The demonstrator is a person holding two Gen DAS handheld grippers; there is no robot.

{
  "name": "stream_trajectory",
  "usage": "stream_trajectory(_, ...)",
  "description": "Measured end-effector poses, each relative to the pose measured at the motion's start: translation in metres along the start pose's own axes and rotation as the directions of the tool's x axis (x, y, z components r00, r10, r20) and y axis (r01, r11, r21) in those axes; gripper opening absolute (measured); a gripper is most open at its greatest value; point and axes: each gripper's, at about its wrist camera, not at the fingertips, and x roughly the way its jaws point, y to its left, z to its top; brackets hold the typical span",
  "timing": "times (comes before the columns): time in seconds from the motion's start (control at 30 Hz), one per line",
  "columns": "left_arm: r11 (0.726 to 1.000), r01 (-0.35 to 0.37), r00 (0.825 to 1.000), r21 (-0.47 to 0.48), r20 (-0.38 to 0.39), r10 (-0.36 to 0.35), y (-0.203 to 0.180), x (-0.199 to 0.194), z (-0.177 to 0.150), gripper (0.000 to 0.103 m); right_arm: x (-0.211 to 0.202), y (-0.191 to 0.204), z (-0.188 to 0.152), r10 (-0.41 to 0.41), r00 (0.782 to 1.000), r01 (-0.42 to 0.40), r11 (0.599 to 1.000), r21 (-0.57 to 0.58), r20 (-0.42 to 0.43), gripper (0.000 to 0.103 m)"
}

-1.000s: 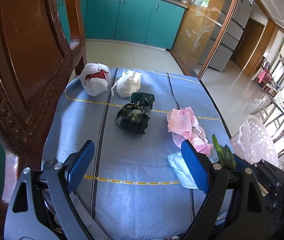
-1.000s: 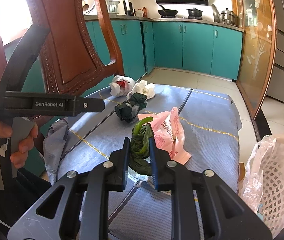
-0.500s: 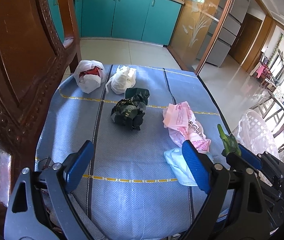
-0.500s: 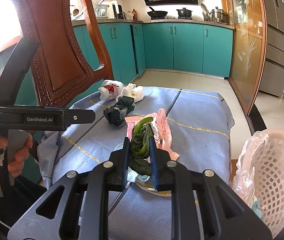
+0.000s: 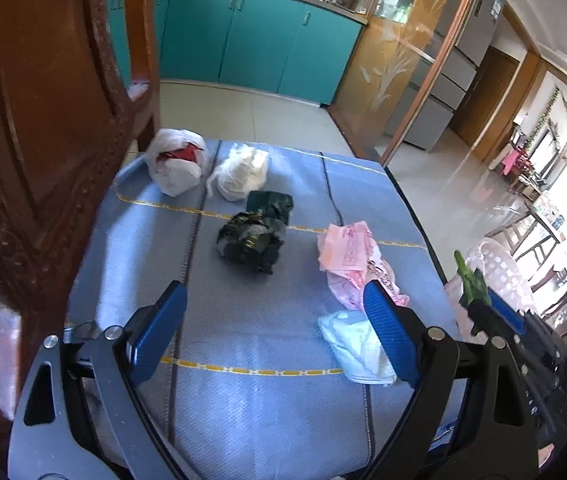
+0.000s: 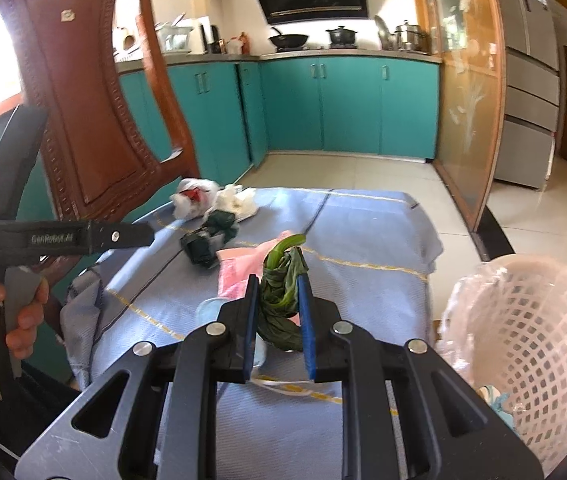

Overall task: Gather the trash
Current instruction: 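Grasp the light blue face mask with the left gripper while the right gripper holds the leaves, then carry the mask with the left gripper while the right gripper carries the leaves into the basket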

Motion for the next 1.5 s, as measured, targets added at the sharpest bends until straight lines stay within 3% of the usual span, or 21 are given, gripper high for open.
stream_trajectory(0.2, 0.994, 0.108, 0.991, -0.015, -0.073, -0.109, -0.015, 0.026, -0.004, 0.090, -0.004, -0.010, 0.000, -0.040, 0.999, 0.040, 0.999, 0.011, 0.009, 0.020)
stream_trajectory(0.33, 0.975, 0.203, 0.967, 0.094, -0.178, -0.184, -0.049, 0.040, -0.014, 0.090, -0.008, -0.017, -0.001, -0.050, 0.999, 0.050, 0.998, 0.023, 0.016, 0.020)
stream_trajectory(0.47, 0.956, 0.134, 0.971, 0.263, -0.225, -0.074, -0.078, 0.053, -0.032, 0.089, -0.012, -0.024, -0.001, -0.059, 0.998, 0.058, 0.998, 0.035, 0.019, 0.020)
stream_trajectory(0.53, 0.950, 0.105, 0.969, 0.295, -0.246, -0.031, -0.082, 0.061, -0.038, 0.069, -0.013, -0.025, -0.001, -0.060, 0.998, 0.059, 0.998, 0.037, 0.021, 0.020)
stream_trajectory(0.57, 0.950, 0.111, 0.963, 0.292, -0.268, -0.030, -0.082, 0.064, -0.040, 0.052, -0.013, -0.025, -0.001, -0.059, 0.998, 0.058, 0.998, 0.035, 0.022, 0.020)
stream_trajectory(0.6, 0.952, 0.117, 0.958, 0.283, -0.286, -0.033, -0.080, 0.066, -0.040, 0.047, -0.013, -0.024, -0.001, -0.058, 0.998, 0.058, 0.998, 0.033, 0.024, 0.019)
stream_trajectory(0.63, 0.952, 0.112, 0.959, 0.284, -0.284, -0.029, -0.079, 0.065, -0.040, 0.044, -0.014, -0.024, 0.000, -0.057, 0.998, 0.057, 0.998, 0.032, 0.026, 0.019)
stream_trajectory(0.7, 0.947, 0.099, 0.964, 0.304, -0.266, -0.016, -0.079, 0.059, -0.040, 0.028, -0.015, -0.023, -0.001, -0.055, 0.998, 0.054, 0.998, 0.027, 0.028, 0.019)
stream_trajectory(0.77, 0.942, 0.094, 0.972, 0.323, -0.234, -0.016, -0.078, 0.046, -0.038, 0.022, -0.016, -0.022, -0.001, -0.058, 0.998, 0.057, 0.998, 0.025, 0.033, 0.019)
stream_trajectory(0.93, 0.927, 0.099, 0.993, 0.361, -0.096, -0.069, -0.074, -0.007, -0.031, 0.020, -0.022, -0.029, -0.001, -0.091, 0.995, 0.089, 0.995, 0.039, 0.042, 0.019)
stream_trajectory(1.03, 0.923, 0.134, 0.990, 0.359, -0.015, -0.138, -0.082, -0.031, -0.021, 0.020, -0.031, -0.040, -0.002, -0.138, 0.989, 0.135, 0.989, 0.052, 0.054, 0.019)
stream_trajectory(1.1, 0.915, 0.184, 0.979, 0.358, 0.014, -0.203, -0.094, -0.038, -0.013, 0.020, -0.044, -0.055, -0.005, -0.184, 0.981, 0.178, 0.980, 0.088, 0.069, 0.019)
stream_trajectory(1.23, 0.873, 0.339, 0.933, 0.350, -0.002, -0.361, -0.143, -0.030, 0.006, 0.020, -0.072, -0.097, -0.021, -0.299, 0.952, 0.280, 0.937, 0.209, 0.062, 0.019)
stream_trajectory(1.43, 0.783, 0.509, 0.858, 0.357, -0.135, -0.496, -0.229, 0.016, 0.006, 0.020, -0.106, -0.158, -0.054, -0.447, 0.893, 0.432, 0.818, 0.381, -0.052, 0.020)
stream_trajectory(1.5, 0.765, 0.524, 0.850, 0.375, -0.168, -0.499, -0.251, 0.029, 0.001, 0.023, -0.115, -0.171, -0.063, -0.470, 0.880, 0.455, 0.784, 0.423, -0.076, 0.020)
